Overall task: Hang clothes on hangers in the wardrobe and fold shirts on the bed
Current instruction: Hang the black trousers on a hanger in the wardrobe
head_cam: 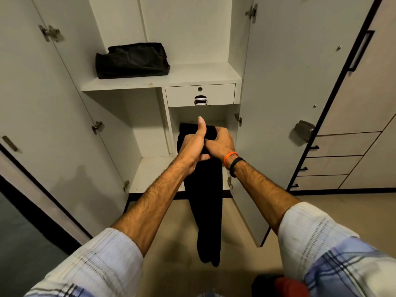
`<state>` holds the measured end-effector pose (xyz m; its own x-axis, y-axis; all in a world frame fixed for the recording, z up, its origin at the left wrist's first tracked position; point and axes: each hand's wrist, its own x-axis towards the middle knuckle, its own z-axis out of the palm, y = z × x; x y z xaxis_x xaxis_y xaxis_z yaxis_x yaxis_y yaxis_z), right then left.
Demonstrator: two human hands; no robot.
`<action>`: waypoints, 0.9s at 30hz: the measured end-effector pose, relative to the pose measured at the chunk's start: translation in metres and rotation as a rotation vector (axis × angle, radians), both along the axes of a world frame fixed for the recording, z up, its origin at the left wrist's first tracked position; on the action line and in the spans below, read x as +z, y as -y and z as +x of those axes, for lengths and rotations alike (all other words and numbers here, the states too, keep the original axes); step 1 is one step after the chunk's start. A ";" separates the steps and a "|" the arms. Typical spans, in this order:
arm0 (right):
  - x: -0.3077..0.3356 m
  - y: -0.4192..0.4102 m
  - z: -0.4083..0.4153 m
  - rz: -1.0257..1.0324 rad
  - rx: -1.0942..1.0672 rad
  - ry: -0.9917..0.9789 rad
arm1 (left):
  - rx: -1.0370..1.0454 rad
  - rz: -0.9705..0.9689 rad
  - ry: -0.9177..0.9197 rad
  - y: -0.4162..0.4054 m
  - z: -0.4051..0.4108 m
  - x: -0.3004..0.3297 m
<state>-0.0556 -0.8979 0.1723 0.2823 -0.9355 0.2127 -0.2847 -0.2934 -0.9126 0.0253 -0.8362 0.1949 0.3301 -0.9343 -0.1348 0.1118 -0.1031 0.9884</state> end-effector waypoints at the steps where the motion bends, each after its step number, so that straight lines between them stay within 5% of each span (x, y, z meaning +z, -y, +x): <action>1: -0.001 0.004 -0.002 -0.001 0.005 0.009 | 0.007 0.018 0.096 -0.001 0.002 -0.003; 5: 0.008 0.022 -0.023 0.173 0.260 0.145 | 0.328 -0.017 0.418 -0.003 0.034 -0.023; 7: 0.018 0.028 -0.035 0.231 0.395 0.247 | 0.283 0.040 0.309 -0.005 0.053 -0.028; 10: 0.024 0.038 -0.048 0.277 0.507 0.368 | -0.063 0.063 0.068 -0.007 0.073 -0.028; 13: 0.024 0.044 -0.053 0.300 0.522 0.393 | -0.184 0.009 0.078 -0.006 0.075 -0.021; 20: 0.008 0.042 -0.059 0.353 0.396 0.293 | -0.012 -0.115 0.193 0.006 0.066 -0.009; 27: -0.002 0.037 -0.053 0.332 0.318 0.378 | 0.021 -0.080 0.521 0.000 0.071 -0.013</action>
